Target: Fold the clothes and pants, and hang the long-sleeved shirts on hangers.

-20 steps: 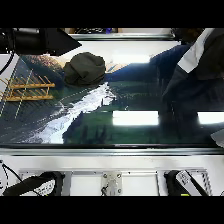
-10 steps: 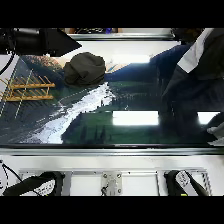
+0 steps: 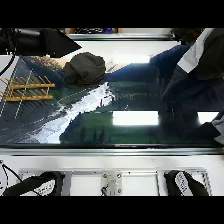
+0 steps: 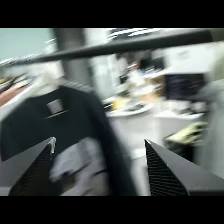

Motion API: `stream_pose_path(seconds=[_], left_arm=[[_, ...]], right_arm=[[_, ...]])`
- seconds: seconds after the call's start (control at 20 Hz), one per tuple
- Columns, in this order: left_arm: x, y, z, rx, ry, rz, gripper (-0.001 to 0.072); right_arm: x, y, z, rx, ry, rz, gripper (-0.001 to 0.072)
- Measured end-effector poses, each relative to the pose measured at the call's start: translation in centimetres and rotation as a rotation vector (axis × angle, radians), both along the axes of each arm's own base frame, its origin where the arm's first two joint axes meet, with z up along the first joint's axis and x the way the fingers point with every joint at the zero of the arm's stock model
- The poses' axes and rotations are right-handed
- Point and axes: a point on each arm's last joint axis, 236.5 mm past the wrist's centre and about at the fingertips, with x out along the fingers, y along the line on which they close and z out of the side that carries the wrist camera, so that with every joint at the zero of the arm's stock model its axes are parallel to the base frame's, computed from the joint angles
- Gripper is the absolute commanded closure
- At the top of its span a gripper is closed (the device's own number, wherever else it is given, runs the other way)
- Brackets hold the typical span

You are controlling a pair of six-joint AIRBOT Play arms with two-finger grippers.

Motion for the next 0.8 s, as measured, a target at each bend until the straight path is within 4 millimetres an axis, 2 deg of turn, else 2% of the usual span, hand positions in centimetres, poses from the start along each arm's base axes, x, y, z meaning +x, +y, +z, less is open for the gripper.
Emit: stream_pose_path(seconds=[0.1, 0.15, 0.25, 0.35, 0.45, 0.55, 0.65, 0.8], left_arm=[[0.1, 0.8, -0.6, 0.036, -0.002, 0.038, 0.0693], [0.1, 1.3, -1.2, 0.055, 0.002, 0.061, 0.0693], [0.1, 2.3, -2.7, 0.085, 0.02, 0.109, 0.0693], [0.1, 3.1, -4.4, 0.096, 0.039, 0.15, 0.0693], [0.2, 3.7, -6.2, 0.101, 0.056, 0.187, 0.0693], [0.1, 4.0, -7.8, 0.102, 0.078, 0.208, 0.0693], [-0.2, 4.3, -9.4, 0.105, 0.101, 0.223, 0.0693], [-0.9, 4.5, -11.3, 0.105, 0.126, 0.238, 0.0693]], right_arm=[[5.2, 4.8, -2.6, 0.013, 0.109, 0.203, 0.0076], [7.9, 7.8, -4.7, 0.015, 0.196, 0.316, 0.0076], [12.5, 14.6, -9.9, 0.002, 0.393, 0.553, 0.0076], [15.1, 22.4, -15.8, -0.014, 0.595, 0.822, 0.0076], [15.3, 29.8, -20.8, -0.029, 0.757, 1.086, 0.0076], [13.9, 35.8, -24.3, -0.049, 0.872, 1.298, 0.0076], [11.8, 40.4, -27.0, -0.061, 0.959, 1.461, 0.0076], [8.6, 45.2, -30.7, -0.061, 1.071, 1.624, 0.0081]])
